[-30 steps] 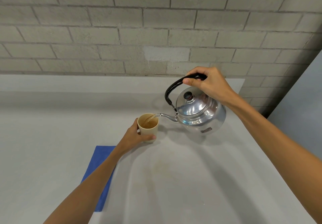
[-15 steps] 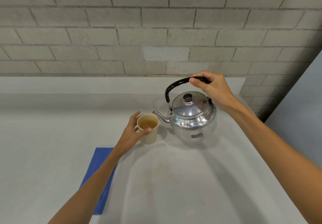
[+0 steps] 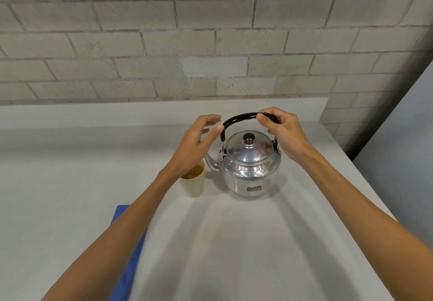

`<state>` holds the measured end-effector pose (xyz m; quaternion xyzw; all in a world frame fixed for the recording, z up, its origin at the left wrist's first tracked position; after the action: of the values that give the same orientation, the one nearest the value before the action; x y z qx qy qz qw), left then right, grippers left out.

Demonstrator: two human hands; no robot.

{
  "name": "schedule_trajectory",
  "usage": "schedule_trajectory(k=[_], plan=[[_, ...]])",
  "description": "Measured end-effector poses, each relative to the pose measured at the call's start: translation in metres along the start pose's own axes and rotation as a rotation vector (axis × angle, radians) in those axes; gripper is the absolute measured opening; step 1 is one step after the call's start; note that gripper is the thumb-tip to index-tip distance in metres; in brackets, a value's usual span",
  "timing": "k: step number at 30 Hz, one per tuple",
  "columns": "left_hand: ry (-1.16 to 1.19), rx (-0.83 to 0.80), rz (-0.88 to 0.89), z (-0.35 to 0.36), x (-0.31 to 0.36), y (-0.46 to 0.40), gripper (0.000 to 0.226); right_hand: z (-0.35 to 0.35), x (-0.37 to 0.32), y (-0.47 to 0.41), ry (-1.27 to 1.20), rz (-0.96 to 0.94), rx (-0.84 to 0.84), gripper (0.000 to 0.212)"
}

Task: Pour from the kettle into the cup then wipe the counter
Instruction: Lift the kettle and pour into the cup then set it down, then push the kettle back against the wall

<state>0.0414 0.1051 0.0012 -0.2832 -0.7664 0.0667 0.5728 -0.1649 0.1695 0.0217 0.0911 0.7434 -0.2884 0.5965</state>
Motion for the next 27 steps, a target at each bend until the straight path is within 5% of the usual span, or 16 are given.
schedule_trajectory(k=[7,27], plan=[[0.010,-0.129,-0.082,0.053,-0.018,-0.026,0.036,-0.001,0.033,-0.017,-0.064,0.072,0.040,0.005],[-0.054,0.048,-0.185,0.078,-0.066,-0.107,0.034,0.026,0.084,-0.091,-0.032,0.102,0.079,0.007]])
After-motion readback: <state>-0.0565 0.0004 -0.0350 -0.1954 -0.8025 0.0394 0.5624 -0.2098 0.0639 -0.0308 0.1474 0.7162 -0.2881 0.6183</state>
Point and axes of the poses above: each hand's wrist, its own y-axis away from the middle knuckle, its own z-axis out of the palm, x = y × z, the point moved 6 cm from there along -y, towards the middle knuckle, and after that the axes turned 12 degrees about x, right-handed, at the moved point
